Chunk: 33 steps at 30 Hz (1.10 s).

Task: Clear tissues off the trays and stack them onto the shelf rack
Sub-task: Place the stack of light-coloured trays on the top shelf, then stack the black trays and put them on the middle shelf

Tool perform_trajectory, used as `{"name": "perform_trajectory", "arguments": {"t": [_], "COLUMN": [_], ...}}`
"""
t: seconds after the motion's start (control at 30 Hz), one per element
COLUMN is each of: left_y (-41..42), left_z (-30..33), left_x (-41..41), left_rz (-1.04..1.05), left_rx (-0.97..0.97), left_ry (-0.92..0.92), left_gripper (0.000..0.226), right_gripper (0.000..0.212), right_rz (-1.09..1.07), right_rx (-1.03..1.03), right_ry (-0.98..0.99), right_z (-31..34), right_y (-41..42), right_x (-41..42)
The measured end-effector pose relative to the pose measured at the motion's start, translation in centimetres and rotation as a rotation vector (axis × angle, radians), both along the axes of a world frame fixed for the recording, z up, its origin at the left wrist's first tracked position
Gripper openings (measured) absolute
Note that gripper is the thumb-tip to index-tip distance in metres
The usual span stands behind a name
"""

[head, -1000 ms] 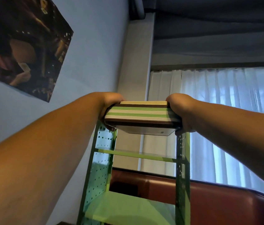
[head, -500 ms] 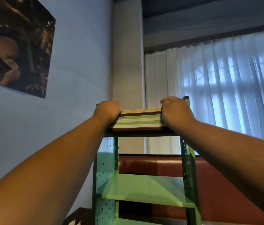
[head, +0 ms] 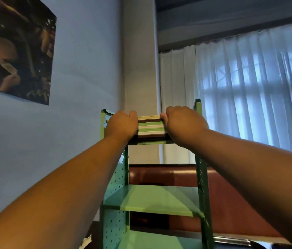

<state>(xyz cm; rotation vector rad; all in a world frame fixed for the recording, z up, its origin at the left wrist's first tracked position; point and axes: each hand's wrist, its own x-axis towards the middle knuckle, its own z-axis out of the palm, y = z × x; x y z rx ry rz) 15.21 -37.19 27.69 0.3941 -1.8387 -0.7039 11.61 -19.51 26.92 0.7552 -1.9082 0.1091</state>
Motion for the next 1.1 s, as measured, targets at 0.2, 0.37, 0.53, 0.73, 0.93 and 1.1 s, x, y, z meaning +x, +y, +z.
{"name": "perform_trajectory", "arguments": {"t": [0.2, 0.37, 0.53, 0.73, 0.93, 1.1], "left_y": [8.2, 15.7, 22.0, 31.4, 38.2, 41.1], "left_z": [-0.3, -1.9, -5.0, -14.8, -28.7, -35.7], "left_x": [4.2, 5.2, 3.7, 0.8, -3.2, -5.7], "left_rz": [-0.198, -0.434, -0.526, -0.699, -0.750, -0.691], "left_rx": [-0.216, -0.256, -0.222, -0.133, 0.140, 0.009], "left_ry": [0.389, 0.312, 0.215, -0.152, -0.574, -0.958], "left_gripper": [0.023, 0.029, 0.030, 0.031, 0.040, 0.044], "right_gripper": [0.045, 0.046, 0.044, 0.041, 0.036, 0.056], "right_rz": [0.390, 0.364, 0.285, 0.128, -0.232, -0.641], "right_rx": [-0.260, -0.319, -0.311, -0.221, -0.156, -0.237], "right_ry": [-0.200, -0.268, -0.308, -0.518, -0.895, -1.066], "right_z": [0.4, -0.8, -4.1, -13.8, -29.5, -38.8], "right_y": [3.7, 10.1, 17.1, 27.2, 36.1, 42.7], "right_x": [3.5, 5.0, 4.5, 0.9, -3.2, -4.4]}}
